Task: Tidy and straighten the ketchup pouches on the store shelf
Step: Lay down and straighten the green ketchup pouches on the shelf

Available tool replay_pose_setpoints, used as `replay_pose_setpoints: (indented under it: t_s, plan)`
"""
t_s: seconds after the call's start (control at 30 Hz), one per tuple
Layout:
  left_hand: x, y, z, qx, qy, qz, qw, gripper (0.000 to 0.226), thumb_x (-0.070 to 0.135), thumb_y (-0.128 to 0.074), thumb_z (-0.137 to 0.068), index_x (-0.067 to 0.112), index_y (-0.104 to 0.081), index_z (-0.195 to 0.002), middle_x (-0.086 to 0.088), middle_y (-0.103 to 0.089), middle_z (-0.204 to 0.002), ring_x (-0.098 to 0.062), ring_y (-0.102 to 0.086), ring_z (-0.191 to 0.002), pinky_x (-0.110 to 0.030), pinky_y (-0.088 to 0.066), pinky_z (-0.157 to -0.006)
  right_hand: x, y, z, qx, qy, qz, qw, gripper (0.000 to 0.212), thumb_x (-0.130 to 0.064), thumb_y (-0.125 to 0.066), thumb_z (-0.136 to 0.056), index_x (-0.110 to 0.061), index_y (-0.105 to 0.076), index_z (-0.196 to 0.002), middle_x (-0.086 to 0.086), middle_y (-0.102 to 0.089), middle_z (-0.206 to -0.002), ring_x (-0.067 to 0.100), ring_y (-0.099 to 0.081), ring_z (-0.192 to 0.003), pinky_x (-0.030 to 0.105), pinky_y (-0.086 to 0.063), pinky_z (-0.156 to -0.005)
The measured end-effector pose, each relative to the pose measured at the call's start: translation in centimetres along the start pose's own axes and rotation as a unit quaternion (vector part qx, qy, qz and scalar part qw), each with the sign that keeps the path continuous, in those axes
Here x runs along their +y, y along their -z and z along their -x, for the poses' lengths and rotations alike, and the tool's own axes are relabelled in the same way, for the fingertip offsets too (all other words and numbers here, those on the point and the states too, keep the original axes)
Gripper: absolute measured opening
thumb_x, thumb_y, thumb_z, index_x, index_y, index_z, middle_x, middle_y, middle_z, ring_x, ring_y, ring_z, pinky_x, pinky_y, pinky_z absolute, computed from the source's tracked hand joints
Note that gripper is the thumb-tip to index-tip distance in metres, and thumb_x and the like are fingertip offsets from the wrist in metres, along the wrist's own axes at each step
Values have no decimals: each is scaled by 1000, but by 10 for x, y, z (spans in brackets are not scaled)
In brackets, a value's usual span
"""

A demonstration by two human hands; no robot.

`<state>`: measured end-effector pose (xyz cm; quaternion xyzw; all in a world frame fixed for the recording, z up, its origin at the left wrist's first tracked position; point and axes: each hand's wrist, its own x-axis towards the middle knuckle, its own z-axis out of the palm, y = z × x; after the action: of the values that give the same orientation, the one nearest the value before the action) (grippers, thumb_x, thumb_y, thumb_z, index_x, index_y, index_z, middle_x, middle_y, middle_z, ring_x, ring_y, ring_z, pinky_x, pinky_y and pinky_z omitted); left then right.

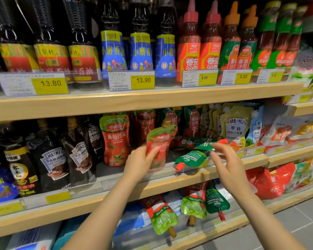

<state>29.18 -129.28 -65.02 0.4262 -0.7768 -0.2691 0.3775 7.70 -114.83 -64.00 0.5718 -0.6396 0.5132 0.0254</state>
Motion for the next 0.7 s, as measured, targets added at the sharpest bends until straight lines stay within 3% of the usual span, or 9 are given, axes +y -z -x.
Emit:
replay_pose_setpoints:
  t_s: [0.17, 0.3, 0.4, 0.5, 0.63, 0.7]
  plan:
    - [1, 1, -14, -41, 58, 40, 997, 42, 51, -44, -90, 23, -54, -120, -2, -64, -116, -25, -58, -106, -36, -46, -89, 38, -13, -3, -8, -26, 84, 996, 16, -10, -49, -91, -9, -54, -106, 1, -52, -101, 24, -51, -103, 32, -38, -84]
    - [7, -13, 4, 83, 78, -21, 993, 46, 55, -54, -83, 14, -52, -104, -8, -66, -93, -30, -62, -85, -38, -51, -70, 50, -27, -2, 21, -44, 96, 994, 20, -9, -49, -90, -9, -49, -110, 4, -51, -104, 24, -49, -103, 32, -38, -83]
    - [19, -36, 19, 149, 93, -116, 978, 62, 55, -66, -74, 6, -45, -105, -12, -59, -98, -32, -59, -89, -40, -47, -67, 59, -37, 0, 17, -67, 101, 993, 28, -8, -49, -90, -6, -47, -118, 11, -53, -121, 26, -47, -115, 37, -38, -95]
    - [29, -49, 13, 135, 145, -183, 963, 67, 51, -68, -74, 4, -42, -113, -13, -60, -103, -31, -60, -95, -39, -48, -68, 65, -41, 2, 25, -58, 100, 993, 27, -5, -48, -89, -6, -50, -116, 12, -53, -123, 26, -46, -117, 37, -37, -97]
    - [20, -48, -9, 90, 167, -160, 969, 54, 44, -67, -78, 1, -52, -107, -17, -66, -99, -36, -61, -91, -39, -46, -67, 71, -43, 6, 31, -35, 99, 994, 30, 2, -47, -85, -8, -51, -114, 10, -53, -121, 22, -44, -118, 30, -33, -99]
    - [13, -44, -20, 64, 170, -140, 973, 66, 40, -68, -78, 3, -37, -124, -17, -62, -108, -37, -58, -98, -40, -47, -72, 74, -43, 6, 35, -33, 98, 994, 34, 5, -48, -83, -8, -51, -114, 10, -53, -120, 21, -43, -119, 27, -30, -99]
